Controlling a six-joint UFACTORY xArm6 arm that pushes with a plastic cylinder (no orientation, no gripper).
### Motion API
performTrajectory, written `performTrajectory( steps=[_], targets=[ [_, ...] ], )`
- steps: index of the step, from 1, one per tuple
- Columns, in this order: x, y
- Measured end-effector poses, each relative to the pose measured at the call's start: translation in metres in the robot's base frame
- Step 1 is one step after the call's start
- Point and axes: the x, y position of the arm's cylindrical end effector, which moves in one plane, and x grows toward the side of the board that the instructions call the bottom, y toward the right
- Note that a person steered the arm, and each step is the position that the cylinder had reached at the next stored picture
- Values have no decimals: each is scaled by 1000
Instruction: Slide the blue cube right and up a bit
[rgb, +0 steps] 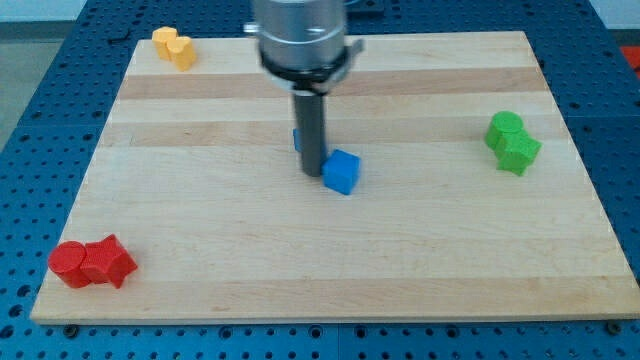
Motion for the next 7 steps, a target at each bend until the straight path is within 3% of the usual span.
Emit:
performTrajectory(
  steps=[1,3,4,5,7],
  targets=[
    [0,44],
    [10,-5],
    [38,-17],
    [38,16],
    [-5,105]
  ],
)
